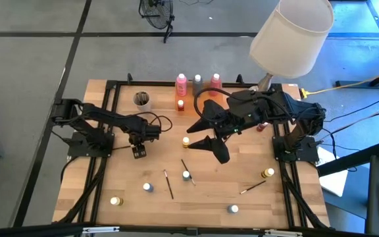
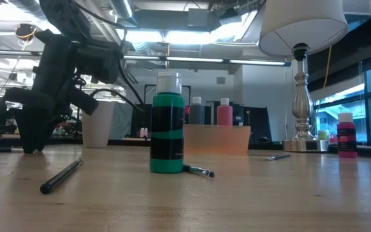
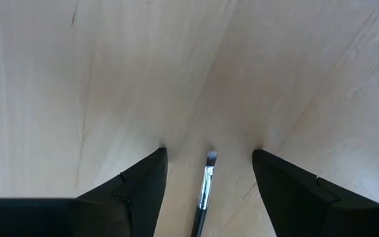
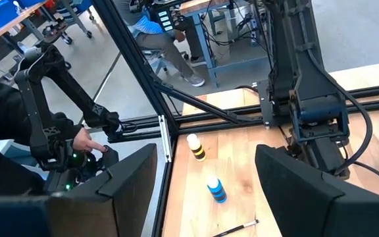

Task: Pick & Place Paint Supplies
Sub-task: Put the silver paint brush into the white cup

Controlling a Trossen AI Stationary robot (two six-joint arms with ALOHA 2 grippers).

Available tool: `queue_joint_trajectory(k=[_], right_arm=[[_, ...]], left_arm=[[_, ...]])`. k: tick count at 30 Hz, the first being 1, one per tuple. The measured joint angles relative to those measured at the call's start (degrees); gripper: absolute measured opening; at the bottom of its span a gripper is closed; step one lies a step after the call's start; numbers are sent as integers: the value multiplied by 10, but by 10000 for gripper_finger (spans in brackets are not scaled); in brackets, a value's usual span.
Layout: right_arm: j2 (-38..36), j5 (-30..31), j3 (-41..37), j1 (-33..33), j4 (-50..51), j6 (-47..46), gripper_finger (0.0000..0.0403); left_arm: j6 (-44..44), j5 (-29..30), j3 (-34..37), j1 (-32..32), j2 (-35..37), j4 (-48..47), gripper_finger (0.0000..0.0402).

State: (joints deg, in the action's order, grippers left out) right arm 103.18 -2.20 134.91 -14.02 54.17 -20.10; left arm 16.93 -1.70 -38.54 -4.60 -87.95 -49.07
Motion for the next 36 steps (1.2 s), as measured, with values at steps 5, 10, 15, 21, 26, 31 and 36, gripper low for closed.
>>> queue_joint_trajectory(k=[5, 10, 15, 21, 26, 31, 36], right_arm=[[0, 0, 0, 1, 0, 0, 262], [0, 0, 0, 1, 0, 0, 261], [0, 0, 0, 1, 0, 0, 261], [0, 0, 0, 0, 0, -2, 261], [0, 0, 0, 0, 0, -3, 261], [0, 0, 0, 0, 0, -5, 261], [0, 0, 0, 0, 0, -17, 261]], left_arm=[[2, -2, -1, 0, -2, 0, 207], [-8, -2, -1, 0, -2, 0, 193], [-10, -8, -1, 0, -2, 0, 181], [-11, -14, -1, 0, -2, 0, 166], [-12, -22, -1, 0, -2, 0, 146], [-18, -24, -1, 0, -3, -1, 122], [-18, -21, -1, 0, -3, -1, 92]])
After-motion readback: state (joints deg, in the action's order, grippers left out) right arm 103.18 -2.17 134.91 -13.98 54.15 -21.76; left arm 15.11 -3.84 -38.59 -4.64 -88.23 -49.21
